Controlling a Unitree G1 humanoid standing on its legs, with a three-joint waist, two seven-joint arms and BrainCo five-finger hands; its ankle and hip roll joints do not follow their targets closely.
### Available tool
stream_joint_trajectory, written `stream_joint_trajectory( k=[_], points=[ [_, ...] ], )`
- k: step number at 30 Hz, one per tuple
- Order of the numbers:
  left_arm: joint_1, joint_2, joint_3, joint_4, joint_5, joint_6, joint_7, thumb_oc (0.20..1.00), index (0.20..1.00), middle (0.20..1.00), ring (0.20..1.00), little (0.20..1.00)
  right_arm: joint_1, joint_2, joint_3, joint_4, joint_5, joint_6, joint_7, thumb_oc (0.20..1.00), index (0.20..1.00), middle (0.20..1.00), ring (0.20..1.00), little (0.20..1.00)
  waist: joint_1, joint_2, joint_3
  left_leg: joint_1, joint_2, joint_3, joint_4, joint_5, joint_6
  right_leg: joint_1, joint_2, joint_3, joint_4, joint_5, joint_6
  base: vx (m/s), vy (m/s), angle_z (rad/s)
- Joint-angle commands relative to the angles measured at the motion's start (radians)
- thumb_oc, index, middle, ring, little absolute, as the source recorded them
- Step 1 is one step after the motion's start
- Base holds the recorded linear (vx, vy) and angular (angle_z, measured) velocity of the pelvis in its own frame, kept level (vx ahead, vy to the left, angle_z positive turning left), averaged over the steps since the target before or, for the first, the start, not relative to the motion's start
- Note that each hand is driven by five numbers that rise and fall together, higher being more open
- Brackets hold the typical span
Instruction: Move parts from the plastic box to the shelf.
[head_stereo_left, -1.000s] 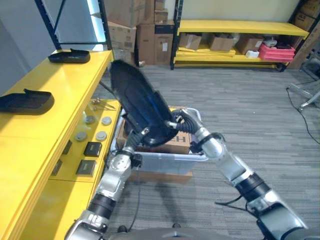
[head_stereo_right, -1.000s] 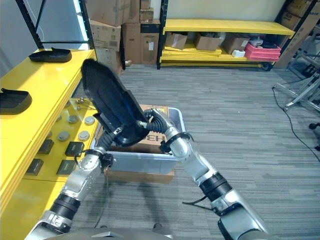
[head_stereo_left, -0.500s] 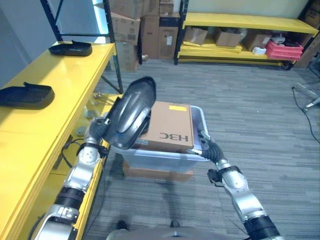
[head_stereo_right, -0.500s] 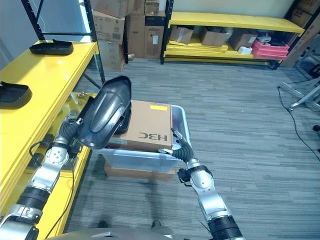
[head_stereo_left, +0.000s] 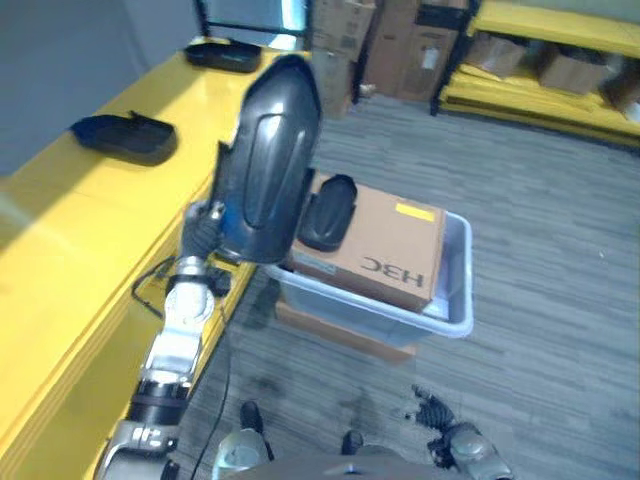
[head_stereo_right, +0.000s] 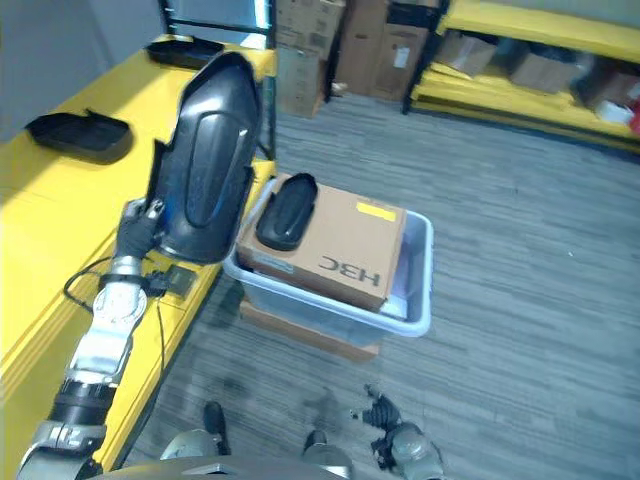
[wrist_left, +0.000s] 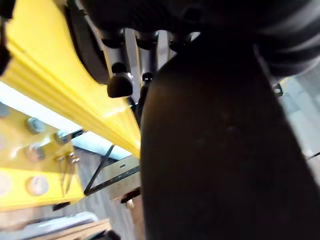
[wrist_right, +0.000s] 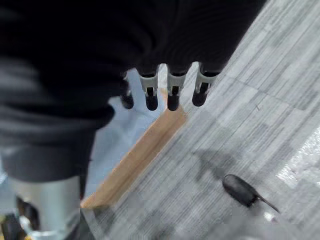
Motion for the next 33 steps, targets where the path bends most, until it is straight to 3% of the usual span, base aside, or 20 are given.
stream_joint_trajectory(
  k=[1, 4, 7, 9, 10, 11, 12, 13, 14, 16, 18, 20, 23, 26, 28, 30, 32, 33],
  points=[
    [-0.108, 0.078, 0.128, -0.142, 0.041, -0.114, 0.022, 0.2, 0.2, 0.2, 0.2, 0.2, -0.112, 0.031, 0.042, 0.133, -0.037, 0.017, -0.022, 1.0, 1.0, 1.0, 1.0, 1.0, 0.058, -0.026, 0.008, 0.108, -0.025, -0.018, -0.033, 0.025, -0.022, -0.025, -0.021, 0.094, -0.07, 0.153, -0.024, 0.07, 0.218, -0.17],
    [-0.127, 0.095, 0.111, -0.167, 0.079, -0.117, 0.039, 0.2, 0.2, 0.2, 0.2, 0.2, -0.143, 0.029, 0.022, 0.221, -0.027, 0.028, -0.043, 1.0, 1.0, 1.0, 1.0, 1.0, 0.055, 0.011, -0.012, 0.151, -0.045, -0.034, -0.08, 0.023, 0.018, -0.032, 0.013, 0.097, 0.025, 0.161, -0.018, 0.08, 0.204, -0.04],
    [-0.12, 0.108, 0.1, -0.212, 0.101, -0.113, 0.037, 0.2, 0.2, 0.2, 0.2, 0.2, -0.146, 0.058, -0.035, 0.277, 0.001, 0.038, -0.053, 1.0, 1.0, 1.0, 1.0, 1.0, 0.047, 0.06, 0.0, 0.215, -0.042, -0.042, -0.082, 0.039, 0.054, -0.097, 0.035, 0.11, 0.284, 0.148, -0.017, 0.1, 0.256, 0.4],
    [-0.139, 0.137, 0.07, -0.221, 0.132, -0.107, 0.036, 0.2, 0.2, 0.2, 0.2, 0.2, -0.143, 0.062, -0.032, 0.269, 0.01, 0.033, -0.052, 1.0, 1.0, 1.0, 1.0, 1.0, 0.025, 0.096, 0.033, 0.262, -0.03, -0.077, -0.086, 0.046, 0.071, -0.178, 0.095, 0.174, 0.447, 0.128, -0.02, 0.1, 0.204, 0.21],
    [-0.144, 0.149, 0.064, -0.222, 0.141, -0.104, 0.038, 0.2, 0.2, 0.2, 0.2, 0.2, -0.137, 0.068, -0.031, 0.258, 0.008, 0.03, -0.045, 1.0, 1.0, 1.0, 1.0, 1.0, 0.017, 0.092, 0.039, 0.287, -0.042, -0.102, -0.112, 0.05, 0.076, -0.194, 0.103, 0.203, 0.423, 0.118, -0.035, 0.15, 0.087, 0.47],
    [-0.14, 0.163, 0.05, -0.221, 0.15, -0.097, 0.039, 0.2, 0.2, 0.2, 0.2, 0.2, -0.106, 0.075, -0.031, 0.24, 0.009, 0.025, -0.039, 1.0, 1.0, 1.0, 1.0, 1.0, -0.006, 0.075, 0.034, 0.293, -0.061, -0.161, -0.142, 0.042, 0.089, -0.211, 0.105, 0.264, 0.306, 0.106, -0.062, 0.15, -0.014, 1.24],
    [-0.136, 0.171, 0.043, -0.225, 0.151, -0.095, 0.035, 0.2, 0.2, 0.2, 0.2, 0.2, -0.094, 0.077, -0.03, 0.24, 0.01, 0.025, -0.039, 1.0, 1.0, 1.0, 1.0, 1.0, -0.009, 0.069, 0.028, 0.282, -0.066, -0.191, -0.142, 0.033, 0.096, -0.226, 0.084, 0.31, 0.237, 0.101, -0.077, 0.11, -0.029, 1.56],
    [-0.134, 0.171, 0.043, -0.226, 0.151, -0.094, 0.035, 0.2, 0.2, 0.2, 0.2, 0.2, -0.093, 0.078, -0.029, 0.24, 0.01, 0.025, -0.039, 1.0, 1.0, 1.0, 1.0, 1.0, -0.016, 0.069, 0.023, 0.277, -0.065, -0.197, -0.142, 0.034, 0.096, -0.225, 0.082, 0.304, 0.231, 0.103, -0.077, 0.12, -0.09, 1.64],
    [-0.148, 0.188, 0.027, -0.216, 0.15, -0.093, 0.034, 0.2, 0.2, 0.2, 0.2, 0.2, -0.078, 0.068, -0.033, 0.246, 0.021, 0.024, -0.049, 1.0, 1.0, 1.0, 1.0, 1.0, -0.036, 0.074, 0.01, 0.258, -0.064, -0.269, -0.142, 0.039, 0.115, -0.26, 0.056, 0.445, 0.117, 0.107, -0.089, 0.13, -0.091, 1.28],
    [-0.167, 0.189, -0.001, -0.212, 0.138, -0.099, 0.028, 0.2, 0.2, 0.2, 0.2, 0.2, -0.056, 0.062, -0.043, 0.272, 0.035, 0.029, -0.049, 1.0, 1.0, 1.0, 1.0, 1.0, -0.057, 0.067, -0.017, 0.237, -0.077, -0.361, -0.142, 0.037, 0.143, -0.273, 0.073, 0.578, 0.083, 0.127, -0.077, 0.14, -0.162, 1.77],
    [-0.177, 0.197, -0.015, -0.225, 0.128, -0.108, 0.019, 0.2, 0.2, 0.2, 0.2, 0.2, -0.061, 0.068, -0.046, 0.285, 0.037, 0.037, -0.042, 1.0, 1.0, 1.0, 1.0, 1.0, -0.047, 0.053, -0.03, 0.217, -0.07, -0.403, -0.142, 0.027, 0.153, -0.264, 0.055, 0.571, 0.078, 0.132, -0.067, 0.1, -0.252, 2.73],
    [-0.136, 0.211, 0.027, -0.246, 0.131, -0.106, 0.028, 0.2, 0.2, 0.2, 0.2, 0.2, -0.09, 0.08, -0.029, 0.3, 0.019, 0.048, -0.033, 1.0, 1.0, 1.0, 1.0, 1.0, -0.006, 0.024, -0.039, 0.201, -0.053, -0.39, -0.142, 0.018, 0.149, -0.224, 0.002, 0.462, 0.051, 0.134, -0.058, 0.07, -0.331, 1.25],
    [-0.066, 0.226, 0.077, -0.269, 0.139, -0.097, 0.03, 0.2, 0.2, 0.2, 0.2, 0.2, -0.089, 0.083, -0.023, 0.312, 0.019, 0.049, -0.038, 1.0, 1.0, 1.0, 1.0, 1.0, 0.023, 0.0, -0.054, 0.168, -0.033, -0.377, -0.142, 0.009, 0.155, -0.204, 0.013, 0.472, 0.013, 0.13, -0.053, -0.02, -0.249, 0.27],
    [0.048, 0.187, 0.183, -0.292, 0.121, -0.085, 0.05, 0.2, 0.2, 0.2, 0.2, 0.2, -0.115, 0.076, -0.006, 0.291, 0.019, 0.041, -0.037, 1.0, 1.0, 1.0, 1.0, 1.0, 0.052, -0.016, -0.058, 0.063, 0.028, -0.375, -0.142, 0.001, 0.155, -0.173, 0.046, 0.427, -0.076, 0.127, -0.047, -0.02, -0.34, 0.9],
    [0.067, 0.176, 0.191, -0.296, 0.115, -0.085, 0.049, 0.2, 0.2, 0.2, 0.2, 0.2, -0.122, 0.071, -0.004, 0.289, 0.024, 0.04, -0.041, 1.0, 1.0, 1.0, 1.0, 1.0, 0.05, -0.016, -0.058, 0.044, 0.036, -0.366, -0.142, 0.004, 0.151, -0.166, 0.049, 0.413, -0.085, 0.129, -0.048, 0.01, -0.212, 1.0],
    [0.063, 0.14, 0.173, -0.253, 0.104, -0.076, 0.043, 0.2, 0.2, 0.2, 0.2, 0.2, -0.111, 0.044, -0.049, 0.27, 0.05, 0.032, -0.048, 1.0, 1.0, 1.0, 1.0, 1.0, 0.007, -0.022, -0.065, 0.064, 0.105, -0.135, -0.142, 0.026, 0.114, -0.164, 0.031, 0.31, -0.087, 0.152, -0.04, 0.08, -0.102, 0.74],
    [0.055, 0.132, 0.153, -0.233, 0.098, -0.08, 0.032, 0.2, 0.2, 0.2, 0.2, 0.2, -0.097, 0.047, -0.078, 0.275, 0.065, 0.031, -0.051, 1.0, 1.0, 1.0, 1.0, 1.0, -0.005, -0.013, -0.072, 0.092, 0.095, -0.138, -0.142, 0.037, 0.098, -0.156, 0.032, 0.279, -0.091, 0.15, -0.044, 0.06, 0.003, 1.54],
    [0.059, 0.126, 0.152, -0.185, 0.104, -0.088, 0.031, 0.2, 0.2, 0.2, 0.2, 0.2, -0.089, 0.064, -0.101, 0.287, 0.081, 0.027, -0.051, 1.0, 1.0, 1.0, 1.0, 1.0, -0.016, 0.0, -0.095, 0.189, 0.081, -0.177, -0.142, 0.071, 0.095, -0.161, 0.04, 0.256, -0.1, 0.156, -0.048, -0.01, 0.006, 1.47]
  ],
)
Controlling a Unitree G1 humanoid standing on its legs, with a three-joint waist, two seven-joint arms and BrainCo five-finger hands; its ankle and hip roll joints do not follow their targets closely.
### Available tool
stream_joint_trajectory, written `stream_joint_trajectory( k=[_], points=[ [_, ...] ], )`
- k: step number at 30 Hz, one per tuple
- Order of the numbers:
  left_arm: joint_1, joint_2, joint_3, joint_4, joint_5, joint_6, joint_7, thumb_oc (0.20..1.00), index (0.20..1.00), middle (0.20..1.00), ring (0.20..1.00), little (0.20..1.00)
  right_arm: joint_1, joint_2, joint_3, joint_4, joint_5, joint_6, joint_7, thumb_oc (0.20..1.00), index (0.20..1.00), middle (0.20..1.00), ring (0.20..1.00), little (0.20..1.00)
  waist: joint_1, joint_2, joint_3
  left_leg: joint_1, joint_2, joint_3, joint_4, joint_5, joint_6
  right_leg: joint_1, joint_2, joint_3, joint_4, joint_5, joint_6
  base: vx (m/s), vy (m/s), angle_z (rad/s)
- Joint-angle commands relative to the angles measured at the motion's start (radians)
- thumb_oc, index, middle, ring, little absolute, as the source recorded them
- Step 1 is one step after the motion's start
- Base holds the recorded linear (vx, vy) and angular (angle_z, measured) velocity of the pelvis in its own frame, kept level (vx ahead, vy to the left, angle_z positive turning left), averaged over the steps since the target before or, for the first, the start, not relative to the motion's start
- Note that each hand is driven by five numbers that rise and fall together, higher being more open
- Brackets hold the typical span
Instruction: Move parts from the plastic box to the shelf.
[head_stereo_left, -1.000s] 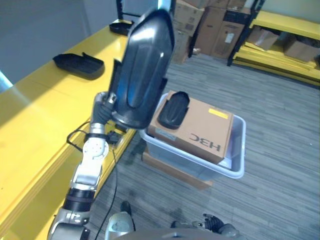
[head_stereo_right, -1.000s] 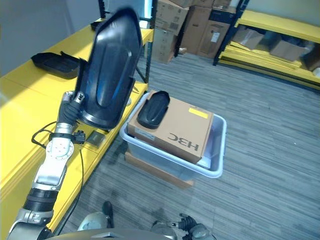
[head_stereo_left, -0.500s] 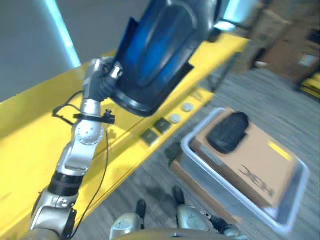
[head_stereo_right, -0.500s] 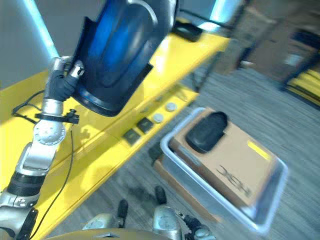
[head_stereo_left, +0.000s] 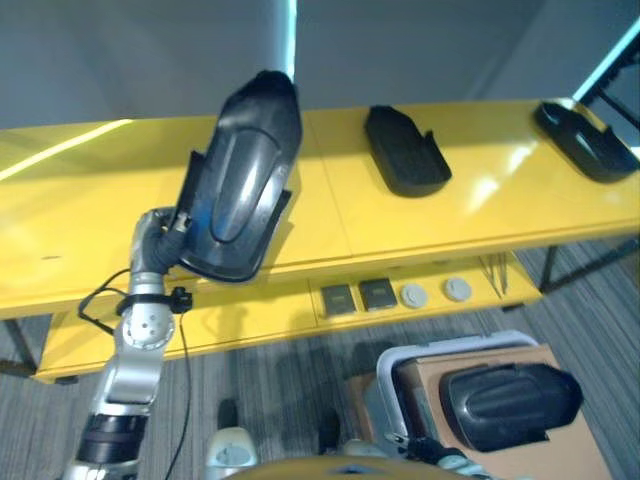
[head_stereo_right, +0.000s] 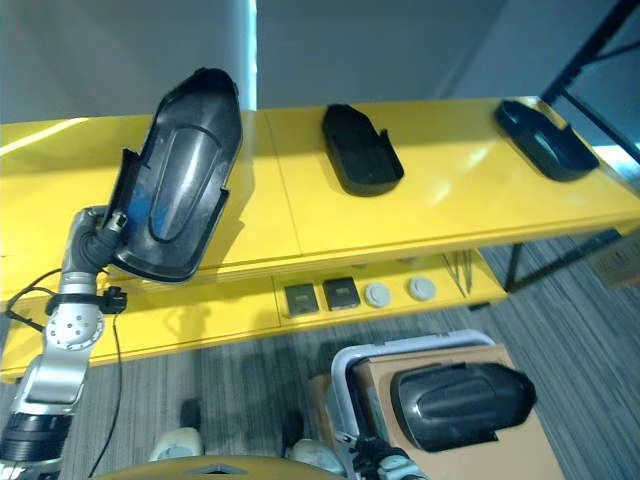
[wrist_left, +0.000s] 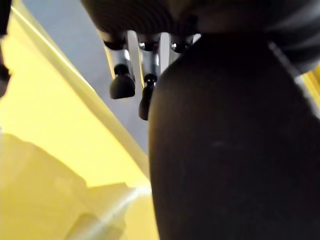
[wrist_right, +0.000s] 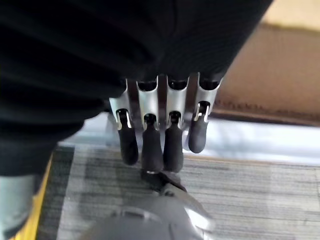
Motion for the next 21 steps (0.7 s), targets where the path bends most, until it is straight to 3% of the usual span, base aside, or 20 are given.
stream_joint_trajectory(
  k=[1, 2, 4, 7, 16, 21],
  points=[
    [-0.133, 0.028, 0.055, -0.091, -0.017, -0.078, 0.032, 0.2, 0.2, 0.2, 0.2, 0.2, -0.035, 0.032, 0.002, 0.064, 0.035, -0.01, -0.022, 1.0, 1.0, 1.0, 1.0, 1.0, 0.008, 0.068, -0.061, 0.22, 0.031, -0.086, -0.157, 0.11, -0.009, -0.089, 0.02, 0.157, -0.012, 0.05, 0.018, -0.01, 0.007, 0.91],
    [-0.132, 0.027, 0.056, -0.091, -0.017, -0.078, 0.031, 0.2, 0.2, 0.2, 0.2, 0.2, -0.034, 0.031, 0.002, 0.064, 0.035, -0.01, -0.022, 1.0, 1.0, 1.0, 1.0, 1.0, 0.008, 0.069, -0.06, 0.223, 0.033, -0.086, -0.157, 0.109, -0.01, -0.086, 0.022, 0.157, -0.012, 0.049, 0.017, -0.07, -0.01, 0.07],
    [-0.142, 0.012, 0.033, -0.041, -0.01, -0.064, 0.044, 0.2, 0.2, 0.2, 0.2, 0.2, -0.016, 0.047, 0.01, 0.068, 0.012, -0.012, -0.011, 1.0, 1.0, 1.0, 1.0, 1.0, -0.02, 0.09, -0.076, 0.19, 0.032, -0.049, -0.157, 0.053, 0.0, -0.105, 0.024, 0.135, -0.008, 0.043, 0.027, -0.03, 0.056, 0.46],
    [-0.154, 0.031, 0.022, 0.034, 0.007, -0.056, 0.058, 0.2, 0.2, 0.2, 0.2, 0.2, -0.01, 0.068, -0.024, 0.079, 0.032, -0.008, -0.031, 1.0, 1.0, 1.0, 1.0, 1.0, -0.03, 0.094, -0.081, 0.165, 0.009, -0.063, -0.157, 0.023, 0.002, -0.102, 0.007, 0.131, -0.012, 0.036, 0.022, 0.05, 0.096, 0.65],
    [-0.317, 0.047, 0.002, 0.372, 0.03, -0.003, 0.194, 0.2, 0.2, 0.2, 0.2, 0.2, 0.02, 0.065, 0.008, 0.052, -0.016, -0.009, -0.052, 1.0, 1.0, 1.0, 1.0, 1.0, -0.075, 0.091, -0.068, 0.139, -0.033, -0.029, -0.157, -0.016, -0.005, -0.124, -0.018, 0.128, -0.012, 0.007, 0.013, 0.02, 0.055, -0.1],
    [-0.44, 0.055, -0.058, 0.526, 0.037, 0.022, 0.25, 0.2, 0.2, 0.2, 0.2, 0.2, 0.022, 0.062, 0.021, 0.07, -0.015, -0.005, -0.062, 1.0, 1.0, 1.0, 1.0, 1.0, -0.094, 0.089, -0.04, 0.115, -0.046, -0.029, -0.157, -0.03, -0.009, -0.143, -0.025, 0.127, -0.012, -0.004, 0.015, 0.02, 0.015, -0.14]
  ],
)
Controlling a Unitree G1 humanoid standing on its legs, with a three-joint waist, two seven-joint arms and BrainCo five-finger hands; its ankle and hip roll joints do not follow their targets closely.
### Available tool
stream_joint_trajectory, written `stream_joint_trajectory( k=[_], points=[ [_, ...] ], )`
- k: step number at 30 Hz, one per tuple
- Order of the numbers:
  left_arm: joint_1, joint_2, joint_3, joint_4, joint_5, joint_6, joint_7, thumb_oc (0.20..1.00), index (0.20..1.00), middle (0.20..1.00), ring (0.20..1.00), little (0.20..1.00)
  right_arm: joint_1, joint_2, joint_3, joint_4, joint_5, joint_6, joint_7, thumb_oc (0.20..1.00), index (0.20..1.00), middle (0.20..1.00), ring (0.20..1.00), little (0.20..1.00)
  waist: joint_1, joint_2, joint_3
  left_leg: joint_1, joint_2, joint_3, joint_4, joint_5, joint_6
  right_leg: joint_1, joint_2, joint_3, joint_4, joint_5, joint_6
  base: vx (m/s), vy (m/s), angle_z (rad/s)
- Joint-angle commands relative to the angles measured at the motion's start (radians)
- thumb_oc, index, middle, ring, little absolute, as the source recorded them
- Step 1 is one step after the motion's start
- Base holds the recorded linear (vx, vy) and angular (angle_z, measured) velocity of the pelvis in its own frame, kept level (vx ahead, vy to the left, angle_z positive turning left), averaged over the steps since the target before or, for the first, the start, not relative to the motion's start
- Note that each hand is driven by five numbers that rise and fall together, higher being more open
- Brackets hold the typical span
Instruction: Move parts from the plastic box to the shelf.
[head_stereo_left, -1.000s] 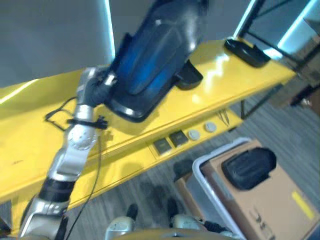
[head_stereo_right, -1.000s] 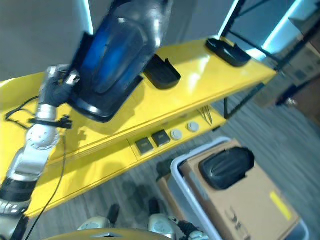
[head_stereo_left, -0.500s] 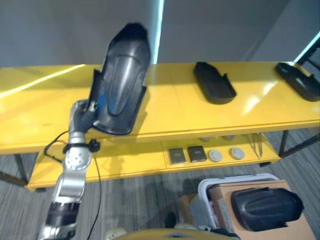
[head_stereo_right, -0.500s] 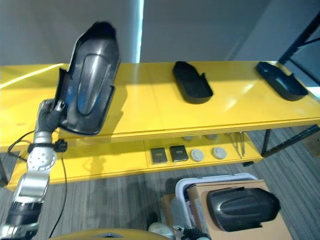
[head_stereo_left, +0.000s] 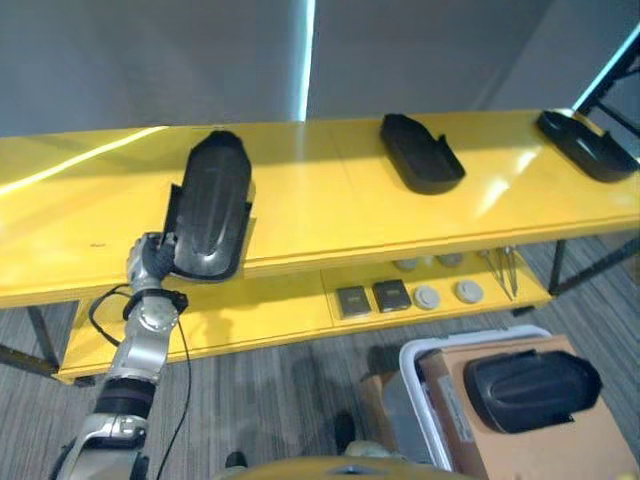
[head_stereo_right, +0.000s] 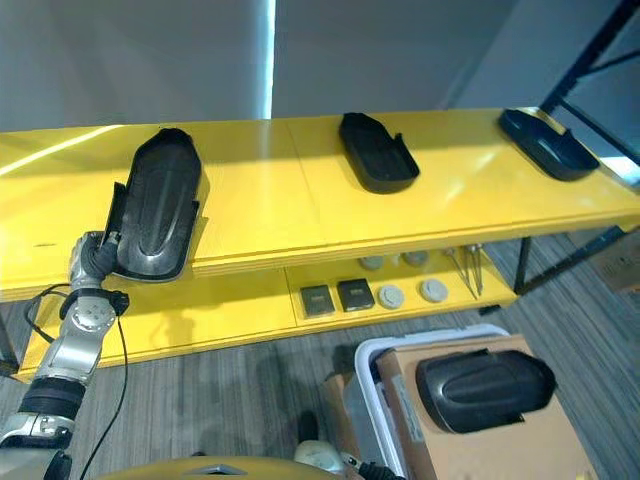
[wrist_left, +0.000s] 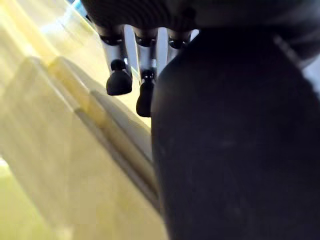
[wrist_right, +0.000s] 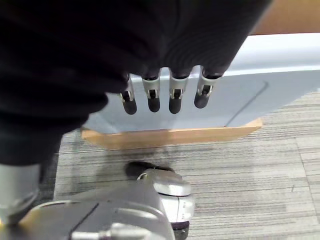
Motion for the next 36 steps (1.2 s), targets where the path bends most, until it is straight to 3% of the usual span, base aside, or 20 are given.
stream_joint_trajectory(
  k=[1, 10, 22, 36],
  points=[
    [-0.205, 0.001, 0.012, -0.021, 0.026, -0.047, 0.083, 0.2, 0.2, 0.2, 0.2, 0.2, -0.025, 0.016, 0.04, 0.04, -0.028, -0.002, -0.012, 1.0, 1.0, 1.0, 1.0, 1.0, 0.008, 0.036, 0.042, 0.012, 0.005, 0.015, 0.0, -0.054, 0.03, -0.015, 0.0, -0.012, -0.004, -0.073, -0.067, -0.02, 0.01, -0.08],
    [-0.456, -0.082, -0.049, 0.208, -0.052, -0.023, 0.156, 0.2, 0.2, 0.2, 0.2, 0.2, -0.056, 0.006, 0.095, 0.042, -0.03, -0.004, -0.041, 1.0, 1.0, 1.0, 1.0, 1.0, -0.023, 0.045, 0.128, -0.018, 0.003, 0.019, 0.0, -0.052, 0.023, -0.04, -0.003, -0.017, -0.004, -0.074, -0.062, -0.01, -0.001, -0.01],
    [-0.702, -0.088, -0.084, 0.369, -0.132, -0.009, 0.21, 0.2, 0.2, 0.2, 0.2, 0.2, -0.141, 0.0, 0.204, -0.009, -0.077, -0.013, -0.042, 1.0, 1.0, 1.0, 1.0, 1.0, -0.039, 0.04, 0.248, -0.03, 0.009, 0.01, 0.0, -0.045, 0.021, -0.065, 0.002, -0.011, -0.004, -0.053, -0.056, 0.0, -0.004, -0.01],
    [-0.715, -0.059, -0.062, 0.408, -0.148, 0.016, 0.247, 0.2, 0.2, 0.2, 0.2, 0.2, -0.18, -0.003, 0.237, -0.013, -0.091, -0.02, -0.038, 1.0, 1.0, 1.0, 1.0, 1.0, -0.038, 0.046, 0.297, -0.026, 0.018, 0.004, 0.0, -0.039, 0.02, -0.071, 0.009, -0.009, -0.004, -0.042, -0.054, 0.0, -0.003, -0.01]
  ],
)
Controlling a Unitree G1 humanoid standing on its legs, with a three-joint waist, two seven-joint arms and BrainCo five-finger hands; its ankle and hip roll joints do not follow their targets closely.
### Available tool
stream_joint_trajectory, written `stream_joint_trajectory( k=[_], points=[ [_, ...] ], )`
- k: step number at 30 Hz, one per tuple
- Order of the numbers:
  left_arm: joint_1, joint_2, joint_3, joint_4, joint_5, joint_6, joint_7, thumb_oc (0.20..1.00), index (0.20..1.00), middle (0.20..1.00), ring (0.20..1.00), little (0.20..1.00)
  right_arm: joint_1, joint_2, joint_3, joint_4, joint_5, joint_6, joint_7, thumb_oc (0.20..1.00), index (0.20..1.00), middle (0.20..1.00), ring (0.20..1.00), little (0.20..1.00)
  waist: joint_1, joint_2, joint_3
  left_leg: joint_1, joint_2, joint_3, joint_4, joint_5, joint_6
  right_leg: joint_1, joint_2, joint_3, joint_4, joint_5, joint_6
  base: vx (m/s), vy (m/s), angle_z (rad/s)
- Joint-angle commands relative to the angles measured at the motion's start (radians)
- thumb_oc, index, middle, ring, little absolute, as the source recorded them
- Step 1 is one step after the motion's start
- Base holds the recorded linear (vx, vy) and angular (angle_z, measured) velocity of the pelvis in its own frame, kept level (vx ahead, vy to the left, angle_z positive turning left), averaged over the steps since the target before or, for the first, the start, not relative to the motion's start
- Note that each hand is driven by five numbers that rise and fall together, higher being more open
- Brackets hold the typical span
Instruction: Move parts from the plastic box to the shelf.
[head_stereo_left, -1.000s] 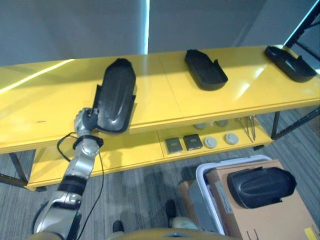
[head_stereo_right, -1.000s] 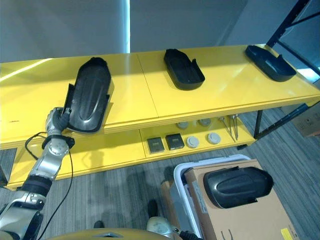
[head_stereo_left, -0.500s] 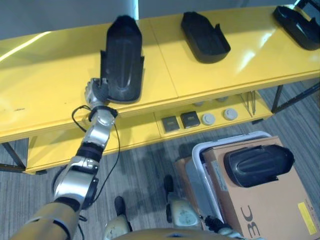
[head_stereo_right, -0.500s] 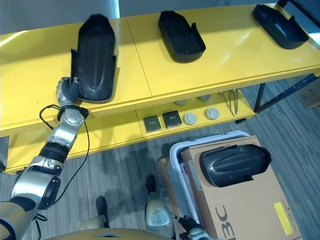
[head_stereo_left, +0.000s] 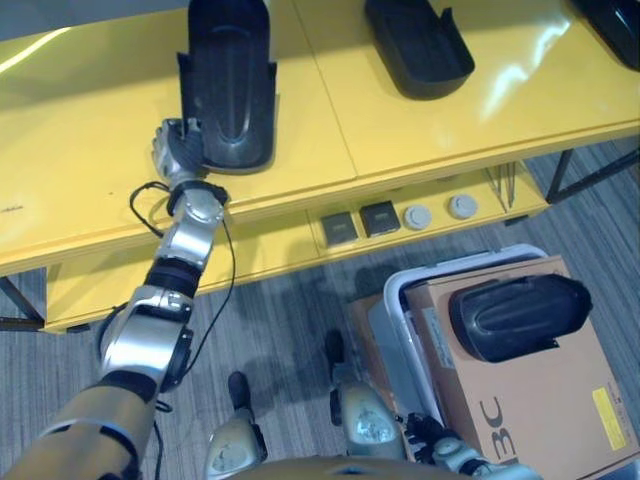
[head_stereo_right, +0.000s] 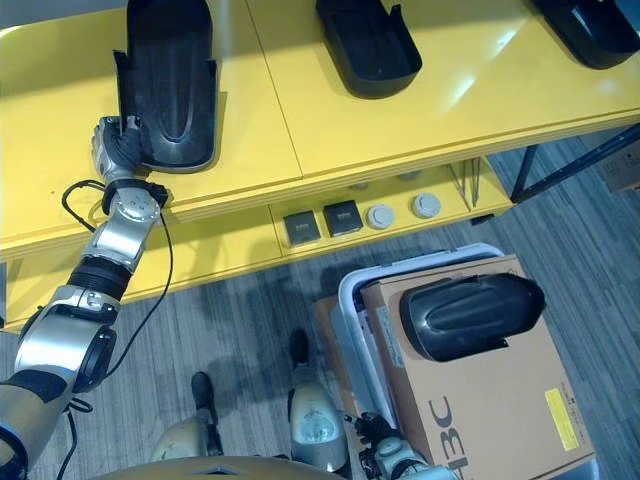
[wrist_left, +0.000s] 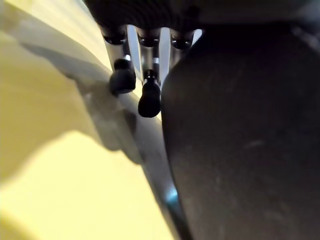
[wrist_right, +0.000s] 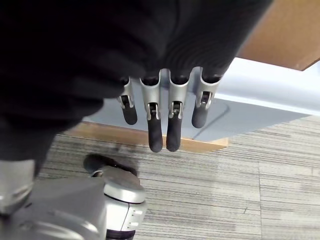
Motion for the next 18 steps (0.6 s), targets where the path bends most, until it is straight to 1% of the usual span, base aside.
stream_joint_trajectory(
  k=[1, 5, 6, 8, 9, 10, 18],
  points=[
    [-0.112, 0.017, 0.011, 0.091, -0.028, -0.004, 0.024, 0.2, 0.2, 0.2, 0.2, 0.2, -0.045, 0.04, 0.079, 0.026, -0.037, -0.005, 0.003, 1.0, 1.0, 1.0, 1.0, 1.0, 0.014, 0.034, 0.05, 0.075, 0.001, -0.002, 0.0, -0.097, 0.037, 0.041, -0.014, -0.016, -0.005, -0.101, -0.038, 0.0, 0.0, 0.0],
    [-0.101, 0.011, 0.017, 0.095, -0.031, -0.004, 0.029, 0.2, 0.2, 0.2, 0.2, 0.2, -0.045, 0.043, 0.078, 0.029, -0.035, -0.009, 0.004, 1.0, 1.0, 1.0, 1.0, 1.0, 0.016, 0.037, 0.051, 0.078, 0.003, -0.004, 0.0, -0.098, 0.037, 0.041, -0.011, -0.013, -0.005, -0.101, -0.038, 0.0, 0.0, 0.0],
    [-0.097, 0.01, 0.02, 0.1, -0.033, -0.003, 0.03, 0.272, 0.272, 0.272, 0.272, 0.272, -0.045, 0.043, 0.078, 0.029, -0.035, -0.009, 0.003, 1.0, 1.0, 1.0, 1.0, 1.0, 0.017, 0.037, 0.05, 0.078, 0.004, -0.005, 0.0, -0.098, 0.037, 0.042, -0.011, -0.013, -0.005, -0.101, -0.038, 0.0, 0.0, 0.0],
    [-0.092, 0.008, 0.024, 0.1, -0.032, -0.001, 0.034, 0.755, 0.755, 0.755, 0.755, 0.755, -0.041, 0.044, 0.078, 0.03, -0.035, -0.01, 0.004, 1.0, 1.0, 1.0, 1.0, 1.0, 0.017, 0.039, 0.048, 0.079, 0.005, -0.006, 0.0, -0.097, 0.037, 0.042, -0.01, -0.013, -0.005, -0.102, -0.038, 0.0, 0.0, 0.0],
    [-0.091, 0.008, 0.024, 0.1, -0.032, -0.002, 0.034, 0.94, 0.94, 0.94, 0.94, 0.94, -0.04, 0.044, 0.078, 0.03, -0.035, -0.01, 0.004, 1.0, 1.0, 1.0, 1.0, 1.0, 0.017, 0.039, 0.048, 0.079, 0.005, -0.006, 0.0, -0.097, 0.037, 0.042, -0.01, -0.013, -0.005, -0.102, -0.038, 0.0, 0.0, 0.0],
    [-0.09, 0.008, 0.03, 0.106, -0.033, 0.0, 0.04, 1.0, 1.0, 1.0, 1.0, 1.0, -0.04, 0.045, 0.076, 0.03, -0.035, -0.01, 0.004, 1.0, 1.0, 1.0, 1.0, 1.0, 0.017, 0.04, 0.047, 0.08, 0.005, -0.006, 0.0, -0.096, 0.037, 0.042, -0.009, -0.011, -0.005, -0.101, -0.039, 0.0, 0.0, 0.0],
    [-0.063, 0.011, 0.048, 0.126, -0.043, 0.001, 0.053, 1.0, 1.0, 1.0, 1.0, 1.0, -0.02, 0.047, 0.073, 0.049, -0.038, -0.016, 0.004, 1.0, 1.0, 1.0, 1.0, 1.0, 0.021, 0.042, 0.031, 0.086, 0.006, -0.005, 0.0, -0.101, 0.037, 0.047, -0.006, -0.01, -0.005, -0.105, -0.041, 0.0, 0.0, 0.0]
  ],
)
